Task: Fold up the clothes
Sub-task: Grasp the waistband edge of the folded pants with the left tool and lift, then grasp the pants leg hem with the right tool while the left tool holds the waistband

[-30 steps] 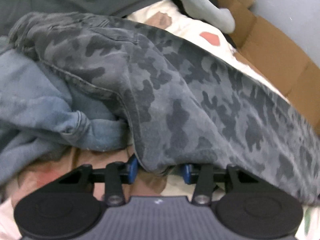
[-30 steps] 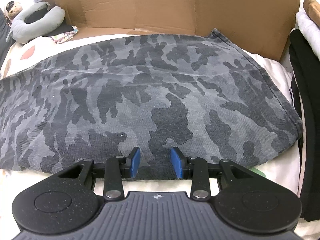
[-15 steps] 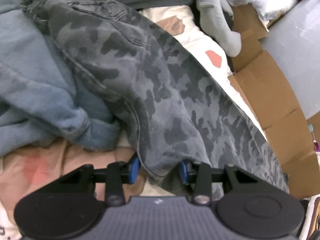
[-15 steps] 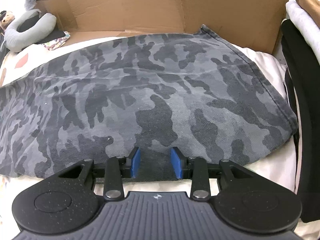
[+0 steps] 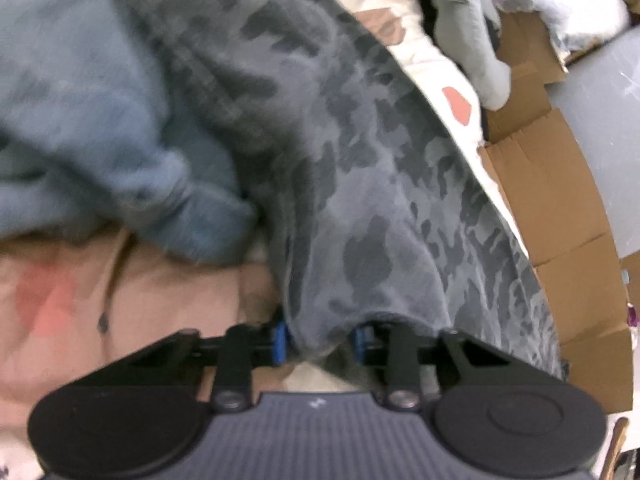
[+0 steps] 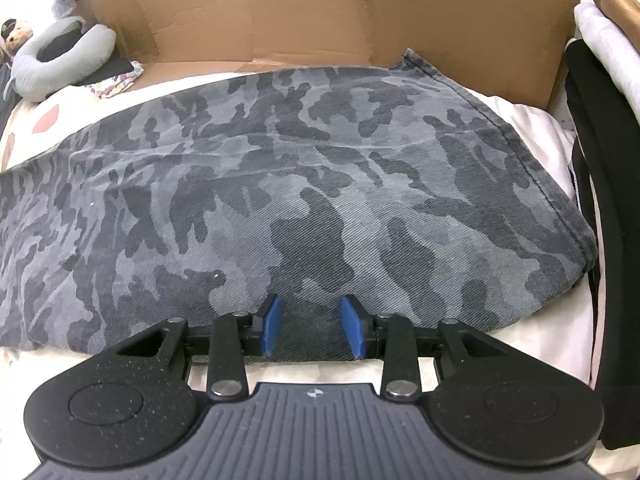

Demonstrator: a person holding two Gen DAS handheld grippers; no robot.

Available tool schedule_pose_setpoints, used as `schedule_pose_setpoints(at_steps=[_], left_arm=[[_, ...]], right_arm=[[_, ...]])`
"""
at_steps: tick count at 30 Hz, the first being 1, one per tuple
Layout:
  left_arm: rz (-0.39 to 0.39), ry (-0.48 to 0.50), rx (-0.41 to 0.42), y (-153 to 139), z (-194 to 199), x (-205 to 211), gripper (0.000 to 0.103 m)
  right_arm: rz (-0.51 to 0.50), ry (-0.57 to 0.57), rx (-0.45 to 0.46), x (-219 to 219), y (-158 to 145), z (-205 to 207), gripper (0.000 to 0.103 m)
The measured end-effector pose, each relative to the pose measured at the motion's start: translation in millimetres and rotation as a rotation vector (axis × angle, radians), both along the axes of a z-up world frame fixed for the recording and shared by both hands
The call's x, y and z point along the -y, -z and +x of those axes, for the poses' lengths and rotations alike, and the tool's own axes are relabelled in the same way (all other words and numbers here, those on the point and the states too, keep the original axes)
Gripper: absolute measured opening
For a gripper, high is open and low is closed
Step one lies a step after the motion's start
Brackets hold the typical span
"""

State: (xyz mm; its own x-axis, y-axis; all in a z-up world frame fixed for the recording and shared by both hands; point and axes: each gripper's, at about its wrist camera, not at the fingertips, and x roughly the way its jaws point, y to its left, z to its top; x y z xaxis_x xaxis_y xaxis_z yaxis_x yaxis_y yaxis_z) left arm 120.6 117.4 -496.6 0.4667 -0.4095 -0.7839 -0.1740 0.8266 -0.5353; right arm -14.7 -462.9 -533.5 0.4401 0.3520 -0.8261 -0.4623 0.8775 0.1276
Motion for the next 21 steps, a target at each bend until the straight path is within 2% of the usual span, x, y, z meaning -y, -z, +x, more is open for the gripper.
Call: schedule_pose_setpoints(at_steps=[3, 6, 12, 16, 21], left_arm=[[0.019, -0.006, -0.002, 0.8, -5.3, -2.8, 0.020], [0.098, 0.019, 0.008, -11.0, -5.7, 1.4, 0.013], [0.254, 0.158, -0.038, -48.8, 4.2, 7.3, 0.010], [0.373, 0.270, -0.009, -67.2, 11.5, 18.6, 0.009], [0.511, 0.375, 0.010, -57.3, 11.8, 33.4, 0.009]], right_arm=[[0.003, 0.006, -0.002, 0.2, 0.1, 1.0, 0.040], [0.004, 0.002, -0.004, 0.5, -0.3, 2.8, 0.039], [0.014, 0.026, -0.008, 6.4, -1.4, 9.7, 0.038], [0.015, 0.030, -0.010, 8.5, -0.4, 12.9, 0.038], [0.015, 0.024, -0.017, 10.5, 1.2, 16.7, 0.038]])
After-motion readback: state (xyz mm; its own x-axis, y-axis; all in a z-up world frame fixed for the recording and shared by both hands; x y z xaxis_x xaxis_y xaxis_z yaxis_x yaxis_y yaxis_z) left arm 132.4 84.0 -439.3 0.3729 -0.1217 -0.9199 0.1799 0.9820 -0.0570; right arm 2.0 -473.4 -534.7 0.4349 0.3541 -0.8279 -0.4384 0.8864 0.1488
